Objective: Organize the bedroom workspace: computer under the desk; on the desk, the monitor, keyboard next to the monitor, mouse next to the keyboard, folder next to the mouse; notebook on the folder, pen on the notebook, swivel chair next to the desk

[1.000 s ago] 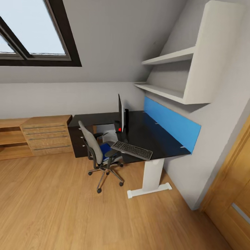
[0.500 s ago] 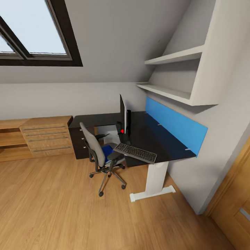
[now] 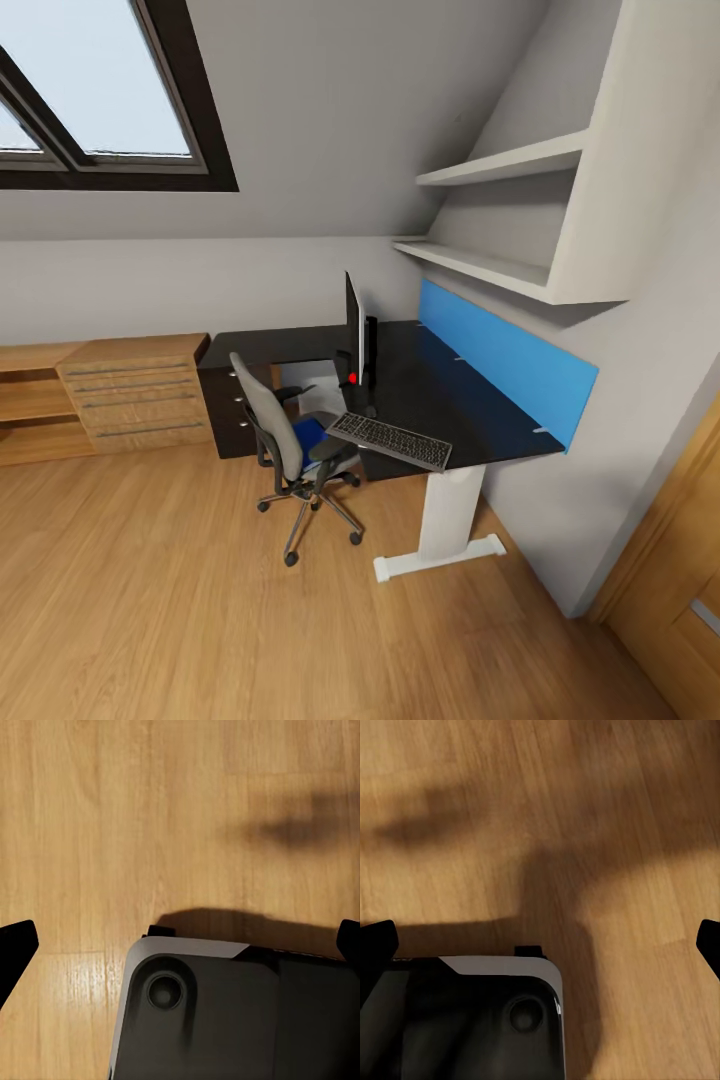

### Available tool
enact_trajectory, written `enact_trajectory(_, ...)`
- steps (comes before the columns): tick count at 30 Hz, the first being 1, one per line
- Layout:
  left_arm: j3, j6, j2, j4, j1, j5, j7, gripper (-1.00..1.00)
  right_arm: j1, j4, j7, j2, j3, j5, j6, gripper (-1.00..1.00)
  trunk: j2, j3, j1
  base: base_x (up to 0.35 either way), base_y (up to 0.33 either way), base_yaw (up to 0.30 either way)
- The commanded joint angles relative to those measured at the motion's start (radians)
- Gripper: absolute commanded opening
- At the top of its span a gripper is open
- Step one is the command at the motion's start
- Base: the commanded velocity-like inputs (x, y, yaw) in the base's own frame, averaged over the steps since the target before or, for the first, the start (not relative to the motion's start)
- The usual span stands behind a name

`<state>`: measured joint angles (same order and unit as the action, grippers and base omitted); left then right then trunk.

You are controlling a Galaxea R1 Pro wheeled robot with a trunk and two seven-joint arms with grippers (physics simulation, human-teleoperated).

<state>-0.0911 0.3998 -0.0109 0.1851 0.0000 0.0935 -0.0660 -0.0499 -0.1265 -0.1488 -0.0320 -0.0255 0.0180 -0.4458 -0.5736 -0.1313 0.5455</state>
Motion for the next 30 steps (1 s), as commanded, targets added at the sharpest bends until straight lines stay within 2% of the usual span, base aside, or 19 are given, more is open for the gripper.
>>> enact_trajectory(1,-0.003,0.001,0.0,0.001,0.0,0.01,-0.007,1.0,-0.001,0.001,-0.006,0.0,-0.003,0.002,-0.002,1.0,-0.001,-0.002,0.0,0.0,0.0,0.0)
enact_trajectory(10,-0.002,0.001,0.0,0.001,0.0,0.009,-0.007,1.0,-0.001,0.001,-0.006,0.0,-0.002,0.002,-0.002,1.0,-0.001,-0.002,0.0,0.0,0.0,0.069)
enact_trajectory(30,-0.002,0.001,0.0,0.001,0.0,0.009,-0.008,1.0,-0.001,0.001,-0.007,0.0,-0.001,0.0,-0.002,1.0,-0.001,-0.011,0.0,0.0,0.0,0.229)
